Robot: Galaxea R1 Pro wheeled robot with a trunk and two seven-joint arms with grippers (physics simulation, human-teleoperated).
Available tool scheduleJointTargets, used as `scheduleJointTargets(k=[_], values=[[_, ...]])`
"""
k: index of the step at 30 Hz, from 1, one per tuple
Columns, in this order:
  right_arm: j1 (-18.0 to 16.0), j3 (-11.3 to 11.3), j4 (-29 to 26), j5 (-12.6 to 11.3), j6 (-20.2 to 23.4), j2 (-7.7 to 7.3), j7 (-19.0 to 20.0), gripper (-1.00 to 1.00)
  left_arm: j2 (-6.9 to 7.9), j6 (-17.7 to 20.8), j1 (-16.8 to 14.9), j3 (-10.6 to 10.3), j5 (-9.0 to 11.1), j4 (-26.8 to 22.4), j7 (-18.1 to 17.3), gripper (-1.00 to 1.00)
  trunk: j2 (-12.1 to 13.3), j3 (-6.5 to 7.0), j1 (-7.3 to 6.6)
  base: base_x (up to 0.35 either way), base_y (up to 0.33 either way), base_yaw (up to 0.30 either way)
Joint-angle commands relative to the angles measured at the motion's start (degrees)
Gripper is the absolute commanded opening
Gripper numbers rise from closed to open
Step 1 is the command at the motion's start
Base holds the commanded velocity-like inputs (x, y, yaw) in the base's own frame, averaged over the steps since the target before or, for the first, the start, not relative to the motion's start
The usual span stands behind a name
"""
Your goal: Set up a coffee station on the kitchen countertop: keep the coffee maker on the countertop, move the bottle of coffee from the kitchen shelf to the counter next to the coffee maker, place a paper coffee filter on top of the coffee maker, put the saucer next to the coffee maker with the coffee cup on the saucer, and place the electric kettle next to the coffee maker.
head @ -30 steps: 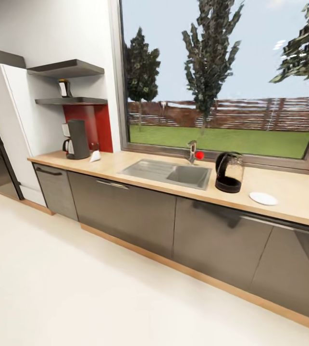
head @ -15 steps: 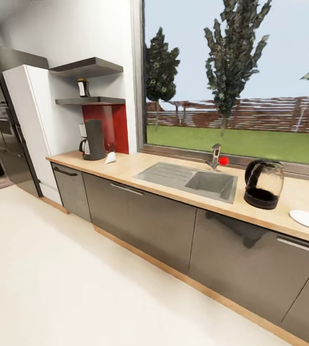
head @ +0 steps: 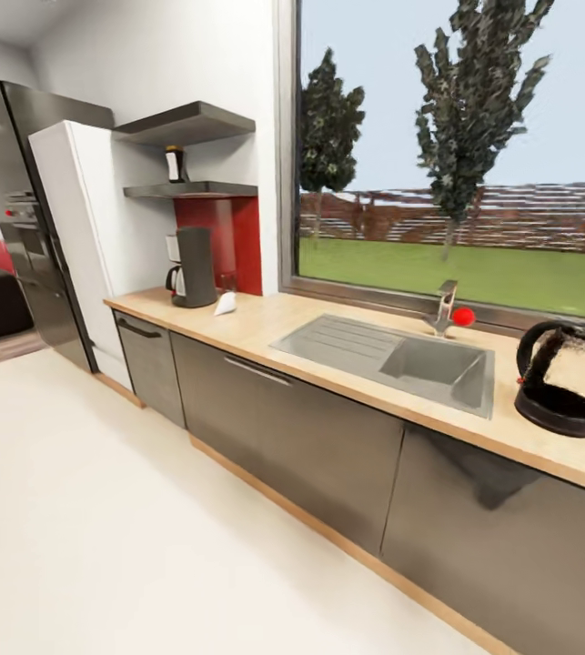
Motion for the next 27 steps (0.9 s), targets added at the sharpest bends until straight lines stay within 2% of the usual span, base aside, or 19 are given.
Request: scheduleJointTargets(k=[1, 19, 27], values=[[0.0, 0.0, 0.0, 0.0, -0.2, -0.01, 0.0, 1.00, 0.01, -0.1, 0.0, 0.0, 0.0, 0.0, 0.0, 1.00, 0.0, -0.05, 0.04, 0.323, 0.000, 0.262], [0.0, 0.0, 0.0, 0.1, -0.2, 0.14, -0.3, 1.00, 0.01, -0.1, 0.0, 0.1, 0.0, -0.1, 0.0, 1.00, 0.0, -0.05, 0.04, 0.310, 0.000, 0.270], [0.0, 0.0, 0.0, 0.1, -0.2, 0.16, -0.3, 1.00, 0.01, -0.1, 0.0, 0.1, 0.0, -0.1, 0.0, 1.00, 0.0, -0.05, 0.04, 0.097, 0.000, 0.273]])
